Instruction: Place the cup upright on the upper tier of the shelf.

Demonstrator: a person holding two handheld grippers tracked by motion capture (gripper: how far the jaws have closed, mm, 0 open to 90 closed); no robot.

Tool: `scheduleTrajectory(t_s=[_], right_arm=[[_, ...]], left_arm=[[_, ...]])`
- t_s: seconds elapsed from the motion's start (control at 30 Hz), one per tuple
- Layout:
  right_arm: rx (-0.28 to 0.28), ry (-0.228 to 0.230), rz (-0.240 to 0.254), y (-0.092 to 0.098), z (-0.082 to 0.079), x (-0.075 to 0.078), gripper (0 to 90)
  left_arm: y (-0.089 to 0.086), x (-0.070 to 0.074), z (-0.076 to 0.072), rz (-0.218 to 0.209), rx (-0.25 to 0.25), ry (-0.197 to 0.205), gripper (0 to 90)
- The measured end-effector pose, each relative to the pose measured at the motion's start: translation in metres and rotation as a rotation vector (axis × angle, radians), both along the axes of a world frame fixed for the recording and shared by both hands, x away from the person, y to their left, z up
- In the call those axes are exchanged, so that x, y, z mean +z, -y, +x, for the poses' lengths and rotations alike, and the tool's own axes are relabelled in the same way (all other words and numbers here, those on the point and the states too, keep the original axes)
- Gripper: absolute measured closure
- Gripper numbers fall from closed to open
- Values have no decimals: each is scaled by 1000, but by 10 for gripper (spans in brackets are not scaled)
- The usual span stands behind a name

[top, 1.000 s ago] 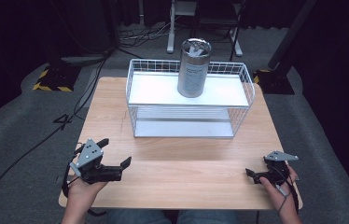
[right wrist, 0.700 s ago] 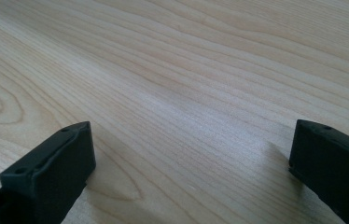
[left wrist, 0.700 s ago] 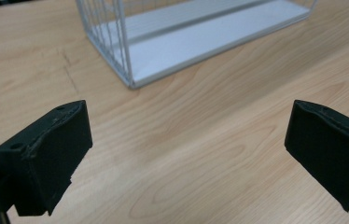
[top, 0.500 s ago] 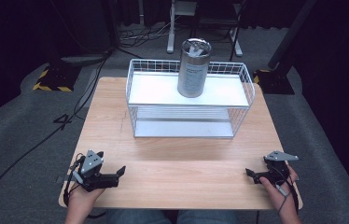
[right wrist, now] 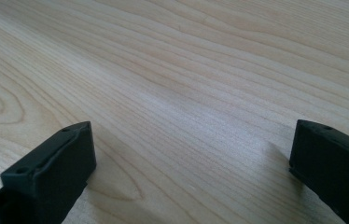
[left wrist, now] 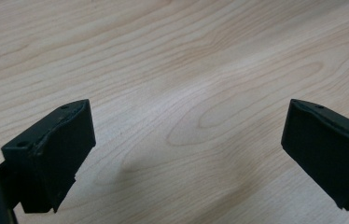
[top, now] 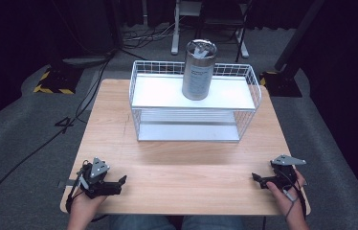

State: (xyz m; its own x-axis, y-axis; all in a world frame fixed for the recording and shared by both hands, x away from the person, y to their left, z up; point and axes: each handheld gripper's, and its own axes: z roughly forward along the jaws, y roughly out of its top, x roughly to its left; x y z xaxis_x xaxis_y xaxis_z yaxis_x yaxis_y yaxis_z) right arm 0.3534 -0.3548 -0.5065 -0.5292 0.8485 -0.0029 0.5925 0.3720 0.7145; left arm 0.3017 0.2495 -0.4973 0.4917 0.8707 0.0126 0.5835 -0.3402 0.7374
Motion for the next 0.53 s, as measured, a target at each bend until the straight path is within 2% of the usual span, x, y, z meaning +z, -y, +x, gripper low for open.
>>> scheduleTrajectory(t_s=[0.13,0.17,0.2,0.27,0.33,0.53], right_arm=[[0,0,0,0,0,0,6],[0,0,0,0,0,0,6],[0,0,0,0,0,0,6],[0,1,0,0,0,0,6],[0,0,0,0,0,0,7],[1,0,0,0,0,0,7]], left_arm=[[3,-7,3,41,7,-46,76],[3,-9,4,32,11,-54,77],[2,-9,6,-7,11,-91,73],[1,-9,7,-9,5,-89,65],[1,-9,7,7,-10,-96,53],[2,-10,8,9,-12,-98,34]])
